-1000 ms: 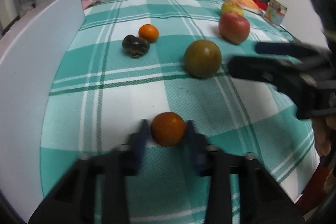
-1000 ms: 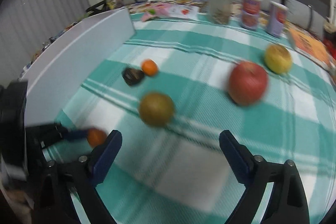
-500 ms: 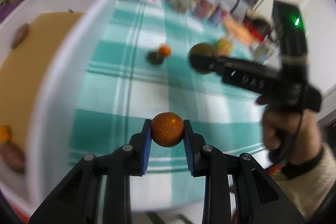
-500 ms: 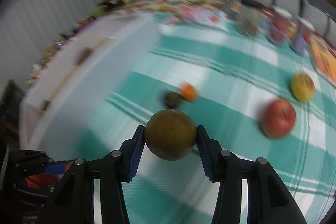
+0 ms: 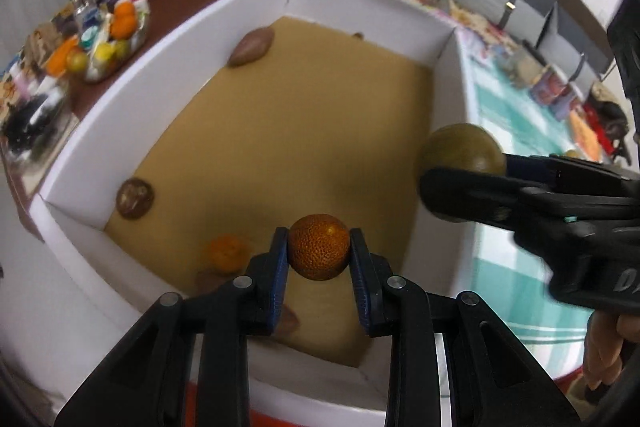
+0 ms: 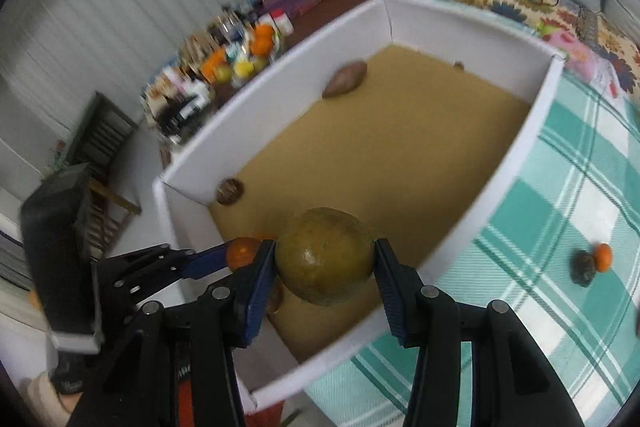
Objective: Organize fruits
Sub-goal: 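Carry the tangerine and brown fruit over the white box and open both tools, then withdraw both empty tools from the box back over the cloth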
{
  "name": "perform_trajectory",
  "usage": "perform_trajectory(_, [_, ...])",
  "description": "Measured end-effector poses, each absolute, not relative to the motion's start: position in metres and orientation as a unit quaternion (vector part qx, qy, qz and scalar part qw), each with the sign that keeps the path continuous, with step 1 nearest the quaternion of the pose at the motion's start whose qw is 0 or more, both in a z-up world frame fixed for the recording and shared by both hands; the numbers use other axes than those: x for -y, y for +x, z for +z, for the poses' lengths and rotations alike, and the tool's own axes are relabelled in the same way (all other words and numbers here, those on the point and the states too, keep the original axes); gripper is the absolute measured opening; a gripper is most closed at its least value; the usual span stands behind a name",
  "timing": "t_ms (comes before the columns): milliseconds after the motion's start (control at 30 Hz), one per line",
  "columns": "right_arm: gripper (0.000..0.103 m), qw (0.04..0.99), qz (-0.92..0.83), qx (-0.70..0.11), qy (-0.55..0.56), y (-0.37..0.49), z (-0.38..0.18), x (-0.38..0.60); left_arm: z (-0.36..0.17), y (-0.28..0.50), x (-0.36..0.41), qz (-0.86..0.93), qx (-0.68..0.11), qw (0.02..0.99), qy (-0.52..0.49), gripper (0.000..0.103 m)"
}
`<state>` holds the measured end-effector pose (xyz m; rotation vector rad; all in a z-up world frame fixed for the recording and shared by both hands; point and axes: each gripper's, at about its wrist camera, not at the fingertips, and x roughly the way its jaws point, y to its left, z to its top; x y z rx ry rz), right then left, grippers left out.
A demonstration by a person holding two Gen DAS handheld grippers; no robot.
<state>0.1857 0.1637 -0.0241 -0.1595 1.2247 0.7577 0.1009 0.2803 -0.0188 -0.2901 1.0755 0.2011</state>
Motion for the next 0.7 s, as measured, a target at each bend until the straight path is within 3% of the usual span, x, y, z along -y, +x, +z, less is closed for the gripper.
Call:
perform_trajectory(67, [0.05, 0.74, 0.336, -0.577, -0.086, 0.189, -0.04, -0.173, -0.028, 0.102, -0.283, 0.102, -0.517, 0.839, -0.137, 0.032])
perform_trajectory(133, [0.058, 0.745, 0.323, -0.577, -0.083, 0.191, -0.043, -0.173, -0.03, 0.102, -0.283, 0.11, -0.515, 0.839, -0.134, 0.041])
perform_trajectory(167, [0.063, 0.75, 0.322, -0.573, -0.077, 0.192, -0.039, -0.169, -0.029, 0.102, -0.283, 0.114, -0.512, 0.841, -0.131, 0.053])
perform_trajectory(200, [0.067, 0.761, 0.32, -0.561, -0.065, 0.192, -0.03, -0.164, -0.025, 0.1, -0.285, 0.119, -0.507, 0.844, -0.13, 0.063])
perform_trajectory(300, [0.067, 0.795, 0.319, -0.514, -0.046, 0.19, 0.006, -0.147, -0.003, 0.095, -0.288, 0.128, -0.472, 0.863, -0.13, 0.067])
perform_trajectory(367, [0.074, 0.826, 0.313, -0.468, -0.041, 0.184, 0.039, -0.129, 0.019, 0.09, -0.284, 0.131, -0.439, 0.88, -0.127, 0.074])
perform_trajectory(400, [0.083, 0.838, 0.307, -0.449, -0.042, 0.179, 0.051, -0.121, 0.028, 0.088, -0.281, 0.13, -0.423, 0.888, -0.124, 0.08])
perform_trajectory(433, [0.093, 0.849, 0.301, -0.431, -0.043, 0.173, 0.061, -0.11, 0.04, 0.085, -0.274, 0.128, -0.402, 0.899, -0.118, 0.083])
perform_trajectory(500, [0.1, 0.87, 0.282, -0.401, -0.051, 0.158, 0.071, -0.085, 0.054, 0.082, -0.258, 0.115, -0.376, 0.913, -0.108, 0.086])
perform_trajectory(700, [0.102, 0.904, 0.169, -0.389, -0.048, 0.117, 0.026, 0.031, 0.042, 0.079, -0.171, 0.026, -0.379, 0.922, -0.072, 0.087])
